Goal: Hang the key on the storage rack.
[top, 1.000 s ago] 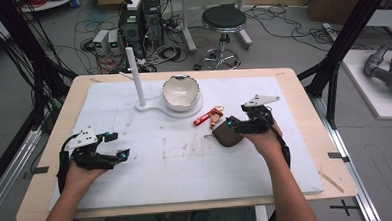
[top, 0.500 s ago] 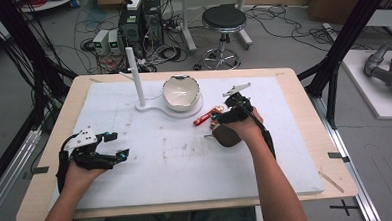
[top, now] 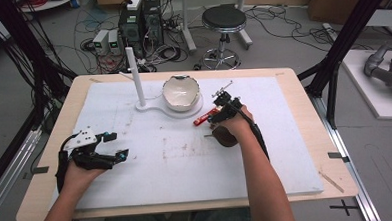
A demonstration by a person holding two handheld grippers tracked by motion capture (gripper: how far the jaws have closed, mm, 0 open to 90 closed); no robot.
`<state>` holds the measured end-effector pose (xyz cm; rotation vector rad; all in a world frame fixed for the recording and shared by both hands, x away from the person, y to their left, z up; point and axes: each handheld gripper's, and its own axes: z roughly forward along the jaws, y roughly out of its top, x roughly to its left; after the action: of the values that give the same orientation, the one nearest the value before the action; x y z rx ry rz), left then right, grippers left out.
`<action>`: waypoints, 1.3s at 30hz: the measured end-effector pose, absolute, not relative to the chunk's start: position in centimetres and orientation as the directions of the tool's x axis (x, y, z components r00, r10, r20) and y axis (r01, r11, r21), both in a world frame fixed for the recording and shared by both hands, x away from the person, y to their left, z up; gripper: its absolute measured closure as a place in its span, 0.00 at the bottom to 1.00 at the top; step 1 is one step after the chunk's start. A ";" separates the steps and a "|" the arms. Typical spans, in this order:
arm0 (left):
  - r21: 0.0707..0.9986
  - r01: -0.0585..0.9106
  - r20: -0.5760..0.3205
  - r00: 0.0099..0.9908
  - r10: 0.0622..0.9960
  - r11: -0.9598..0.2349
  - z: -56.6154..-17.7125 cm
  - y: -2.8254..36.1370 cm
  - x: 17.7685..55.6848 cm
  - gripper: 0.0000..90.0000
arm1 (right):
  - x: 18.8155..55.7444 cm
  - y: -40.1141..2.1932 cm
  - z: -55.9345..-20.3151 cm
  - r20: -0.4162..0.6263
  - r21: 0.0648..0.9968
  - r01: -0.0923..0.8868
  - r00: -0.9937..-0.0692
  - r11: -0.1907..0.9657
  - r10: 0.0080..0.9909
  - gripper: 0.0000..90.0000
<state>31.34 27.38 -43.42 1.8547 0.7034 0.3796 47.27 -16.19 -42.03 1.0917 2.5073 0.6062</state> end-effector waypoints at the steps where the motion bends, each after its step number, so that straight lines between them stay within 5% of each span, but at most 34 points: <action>1: 0.922 0.289 -0.067 0.775 0.628 -0.259 -43.4 27.4 31.3 0.20 | 47.3 -16.1 -42.1 -0.138 0.499 0.609 -0.646 0.616 0.751 0.31; 4: 0.921 0.290 -0.067 0.775 0.629 -0.259 -43.4 27.4 31.4 0.20 | 47.7 -15.5 -42.2 -0.095 0.456 0.641 -0.656 0.618 0.749 0.46; 7: 0.920 0.291 -0.065 0.774 0.629 -0.262 -43.4 27.4 31.3 0.20 | 47.7 -15.2 -42.3 -0.092 0.448 0.644 -0.657 0.620 0.749 0.49; 17: 0.922 0.287 -0.063 0.775 0.628 -0.262 -43.4 27.4 31.3 0.20 | 47.7 -15.6 -42.1 -0.068 0.454 0.662 -0.642 0.597 0.764 0.52; 39: 0.925 0.276 -0.061 0.786 0.616 -0.260 -43.1 26.9 31.1 0.20 | 43.9 -17.5 -34.1 -0.059 0.709 0.486 -0.681 0.511 0.730 0.52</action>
<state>31.05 26.89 -43.14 1.8520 0.6823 0.3767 43.90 -17.51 -34.10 1.0111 2.4057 0.9667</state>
